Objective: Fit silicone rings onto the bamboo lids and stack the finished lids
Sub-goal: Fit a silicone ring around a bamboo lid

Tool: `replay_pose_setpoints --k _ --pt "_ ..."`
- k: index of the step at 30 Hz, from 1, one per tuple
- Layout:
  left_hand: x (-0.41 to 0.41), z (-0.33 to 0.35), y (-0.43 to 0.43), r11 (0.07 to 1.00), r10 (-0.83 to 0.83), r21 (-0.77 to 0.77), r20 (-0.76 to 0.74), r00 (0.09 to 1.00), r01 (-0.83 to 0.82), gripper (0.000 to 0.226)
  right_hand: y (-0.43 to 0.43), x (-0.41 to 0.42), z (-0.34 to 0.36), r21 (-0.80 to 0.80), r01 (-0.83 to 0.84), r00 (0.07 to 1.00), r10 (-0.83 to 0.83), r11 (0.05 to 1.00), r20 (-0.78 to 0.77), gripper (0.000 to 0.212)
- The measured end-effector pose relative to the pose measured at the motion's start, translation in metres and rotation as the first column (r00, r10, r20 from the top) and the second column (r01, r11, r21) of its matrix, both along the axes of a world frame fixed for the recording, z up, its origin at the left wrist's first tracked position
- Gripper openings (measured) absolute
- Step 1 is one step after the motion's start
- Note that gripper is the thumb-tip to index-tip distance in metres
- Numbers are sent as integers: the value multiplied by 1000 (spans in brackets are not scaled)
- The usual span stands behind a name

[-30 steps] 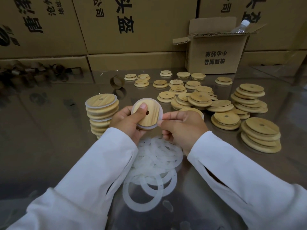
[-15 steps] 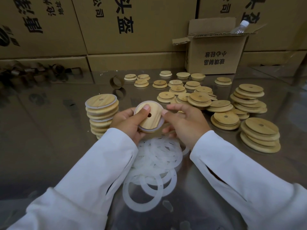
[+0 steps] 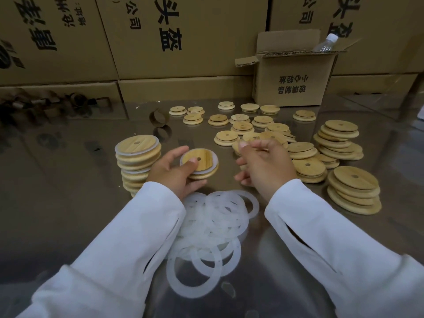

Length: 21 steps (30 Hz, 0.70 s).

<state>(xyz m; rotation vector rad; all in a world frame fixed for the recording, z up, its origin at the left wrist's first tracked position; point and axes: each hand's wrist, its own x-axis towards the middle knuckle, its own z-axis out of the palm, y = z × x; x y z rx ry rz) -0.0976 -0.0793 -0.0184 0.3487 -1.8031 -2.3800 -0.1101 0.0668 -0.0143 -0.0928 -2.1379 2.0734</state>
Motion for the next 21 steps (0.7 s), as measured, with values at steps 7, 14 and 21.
replay_pose_setpoints --k 7,14,21 --pt "-6 -4 3 998 -12 -63 102 995 18 47 45 -20 -4 552 409 900 -220 727 -377 28" --pt "-2 -8 6 973 -44 -225 63 997 57 54 59 -31 -12 839 408 912 -126 360 -390 52" --pt "-9 -14 12 796 -20 -603 64 998 55 52 66 -36 -18 904 339 941 -118 262 -318 51"
